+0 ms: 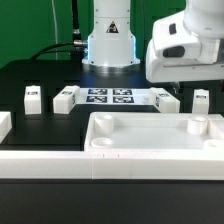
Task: Assemble desk
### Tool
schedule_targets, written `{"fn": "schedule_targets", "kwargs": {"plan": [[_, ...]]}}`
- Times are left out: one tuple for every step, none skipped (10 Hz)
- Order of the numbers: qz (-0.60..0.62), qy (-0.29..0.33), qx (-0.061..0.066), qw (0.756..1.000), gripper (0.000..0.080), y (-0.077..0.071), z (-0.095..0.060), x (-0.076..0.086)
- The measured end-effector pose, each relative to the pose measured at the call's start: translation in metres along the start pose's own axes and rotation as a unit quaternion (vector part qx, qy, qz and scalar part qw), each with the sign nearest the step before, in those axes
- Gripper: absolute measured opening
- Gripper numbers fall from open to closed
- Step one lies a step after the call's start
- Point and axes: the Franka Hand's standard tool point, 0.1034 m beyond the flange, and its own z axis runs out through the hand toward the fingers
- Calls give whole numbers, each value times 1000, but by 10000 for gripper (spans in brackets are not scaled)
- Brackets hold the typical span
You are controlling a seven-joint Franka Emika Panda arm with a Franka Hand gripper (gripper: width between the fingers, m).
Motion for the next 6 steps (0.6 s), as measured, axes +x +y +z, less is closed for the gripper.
{"fn": "schedule_targets", "kwargs": {"plan": [[0,-26,-1,1000,649,1,2,-1],[-1,-63,-3,998,649,1,5,-4],[-1,-80,-2,997,649,1,7,-1],[-1,-113,-6,994,649,0,13,-5],[-4,-145,-8,989,649,-2,18,-6],[-4,-135,-7,991,649,-4,23,2]]}}
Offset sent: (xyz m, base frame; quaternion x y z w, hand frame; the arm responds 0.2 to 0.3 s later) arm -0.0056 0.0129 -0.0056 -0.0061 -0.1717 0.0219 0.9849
